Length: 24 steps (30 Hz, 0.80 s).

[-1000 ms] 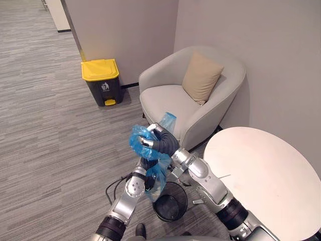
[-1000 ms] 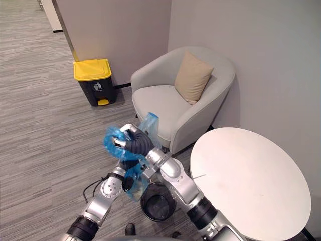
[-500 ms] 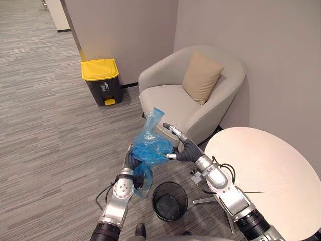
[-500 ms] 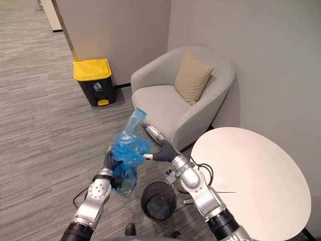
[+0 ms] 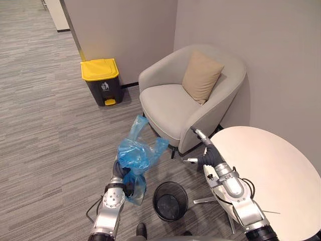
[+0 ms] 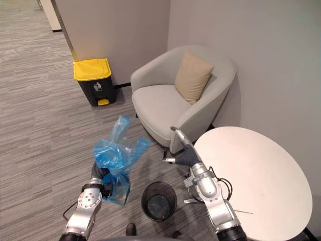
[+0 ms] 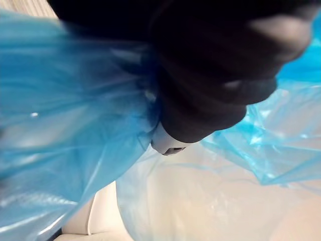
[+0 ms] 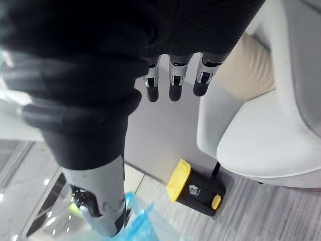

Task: Gather rubbish on tea table into small bin, then transfer packed bag to large trash can.

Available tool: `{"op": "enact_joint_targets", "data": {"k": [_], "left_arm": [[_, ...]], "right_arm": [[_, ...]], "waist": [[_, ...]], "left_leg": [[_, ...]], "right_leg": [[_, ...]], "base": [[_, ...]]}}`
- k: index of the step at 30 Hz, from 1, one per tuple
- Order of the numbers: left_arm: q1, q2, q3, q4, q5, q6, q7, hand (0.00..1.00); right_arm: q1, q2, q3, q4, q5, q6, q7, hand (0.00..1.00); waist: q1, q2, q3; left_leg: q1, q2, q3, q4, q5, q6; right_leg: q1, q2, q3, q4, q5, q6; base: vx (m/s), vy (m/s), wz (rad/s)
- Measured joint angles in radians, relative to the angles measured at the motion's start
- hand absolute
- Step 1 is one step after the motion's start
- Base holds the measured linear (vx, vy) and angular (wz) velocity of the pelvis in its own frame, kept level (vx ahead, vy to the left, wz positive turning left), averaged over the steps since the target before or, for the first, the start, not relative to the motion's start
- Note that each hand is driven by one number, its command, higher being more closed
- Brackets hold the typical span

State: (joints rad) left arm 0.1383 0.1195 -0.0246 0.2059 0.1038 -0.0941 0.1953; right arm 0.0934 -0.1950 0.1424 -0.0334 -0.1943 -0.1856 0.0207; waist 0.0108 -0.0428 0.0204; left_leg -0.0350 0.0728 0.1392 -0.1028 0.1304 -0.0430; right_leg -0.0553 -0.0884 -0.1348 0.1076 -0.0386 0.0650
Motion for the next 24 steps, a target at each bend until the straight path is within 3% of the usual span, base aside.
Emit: {"op": "enact_joint_targets", "data": {"k": [3,8,15,24], "left_arm": [[0.028,-0.016,0.03,0.001,-0.016,0.001,-0.015,1.0],[0.043,-0.03,0.078,0.087,-0.024,0.004,-0.044,1.0],[0.08,-0.037,0.107,0.135,-0.024,0.011,-0.085,1.0],[0.081,-0.039,0.107,0.192,-0.023,0.019,-0.089,1.0]], "right_arm": [[0.038,0.05,-0.083,0.079,0.073,0.015,0.0,0.0],[0.057,0.114,-0.185,0.236,0.194,0.043,0.001,0.0],[0.072,0.154,-0.207,0.34,0.216,0.06,0.003,0.0],[0.07,0.16,-0.215,0.443,0.228,0.078,0.003,0.0]], "waist": [[0.0,0.001,0.001],[-0.001,0.025,0.017],[-0.001,0.031,0.023],[0.0,0.035,0.026]], "left_leg": [[-0.001,-0.001,0.0,0.0,-0.001,0.002],[-0.001,-0.004,-0.001,0.0,-0.003,0.004],[0.0,-0.006,-0.015,0.0,-0.01,0.0],[0.003,-0.016,-0.019,0.005,-0.012,0.004]], "right_leg": [[0.002,0.0,0.0,-0.006,0.003,-0.002],[0.006,0.0,-0.004,-0.011,0.002,-0.001],[0.019,0.0,-0.022,-0.034,0.001,0.004],[0.034,0.001,-0.028,-0.042,0.001,0.002]], "base": [[0.03,0.002,0.0],[0.01,0.001,0.0],[0.02,-0.001,0.06],[0.03,0.0,0.02]]}}
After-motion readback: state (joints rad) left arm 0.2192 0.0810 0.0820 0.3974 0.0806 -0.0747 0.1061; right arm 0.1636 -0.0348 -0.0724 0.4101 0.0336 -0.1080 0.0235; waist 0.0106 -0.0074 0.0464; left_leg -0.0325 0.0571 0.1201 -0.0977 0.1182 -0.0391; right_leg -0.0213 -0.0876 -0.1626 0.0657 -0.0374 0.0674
